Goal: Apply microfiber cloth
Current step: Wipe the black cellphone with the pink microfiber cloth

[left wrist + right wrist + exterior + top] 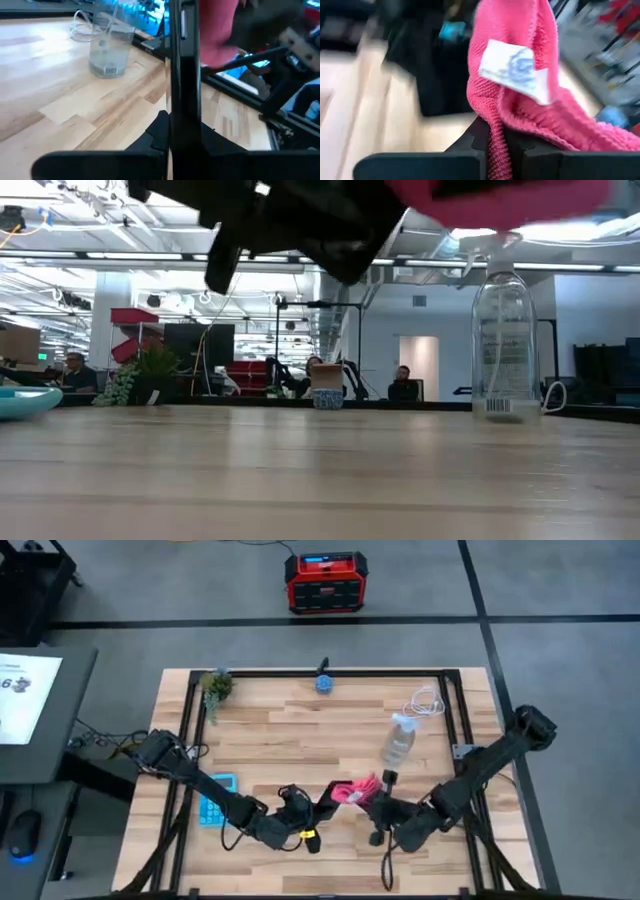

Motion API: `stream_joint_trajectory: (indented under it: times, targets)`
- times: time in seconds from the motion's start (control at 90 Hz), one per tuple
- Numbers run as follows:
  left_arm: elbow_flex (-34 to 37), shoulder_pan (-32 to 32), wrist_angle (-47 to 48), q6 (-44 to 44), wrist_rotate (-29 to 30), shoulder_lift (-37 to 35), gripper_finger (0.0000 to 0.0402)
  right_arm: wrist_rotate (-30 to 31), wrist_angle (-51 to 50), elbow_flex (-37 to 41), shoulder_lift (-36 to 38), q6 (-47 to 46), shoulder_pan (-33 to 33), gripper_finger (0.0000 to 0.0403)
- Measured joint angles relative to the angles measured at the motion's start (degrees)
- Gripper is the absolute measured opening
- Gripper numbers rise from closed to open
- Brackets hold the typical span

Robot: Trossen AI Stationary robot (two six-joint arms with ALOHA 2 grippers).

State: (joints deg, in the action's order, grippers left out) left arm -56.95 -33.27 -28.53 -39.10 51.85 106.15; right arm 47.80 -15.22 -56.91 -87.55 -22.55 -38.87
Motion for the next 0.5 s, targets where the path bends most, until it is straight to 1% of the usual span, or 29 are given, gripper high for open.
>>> stream_joint_trajectory:
  times: [0.067, 0.178, 0.322, 0.433, 0.5]
  targets:
    - [0.0, 0.0, 0.8, -0.9, 0.6, 0.0, 0.0011, -4.8, -0.2, 3.0, 0.0, -2.9, -1.1, 0.0009]
    - [0.0, 0.2, 0.8, -1.2, 2.5, -0.1, 0.0011, -12.8, 4.1, 10.6, 0.0, -9.3, -1.8, 0.0009]
    - [0.0, 0.2, -0.7, -0.2, 2.6, -0.5, 0.0011, -16.5, 10.1, 20.0, 0.0, -16.0, -2.6, 0.0009]
    - [0.0, 0.3, -4.9, 3.4, 1.7, -0.5, 0.0011, -21.6, 18.5, 26.1, 0.0, -17.1, -2.4, 0.0013]
    - [0.0, 0.3, -6.6, 5.3, 0.6, -0.5, 0.0011, -23.1, 23.4, 28.5, 0.0, -18.2, -2.1, 0.0020]
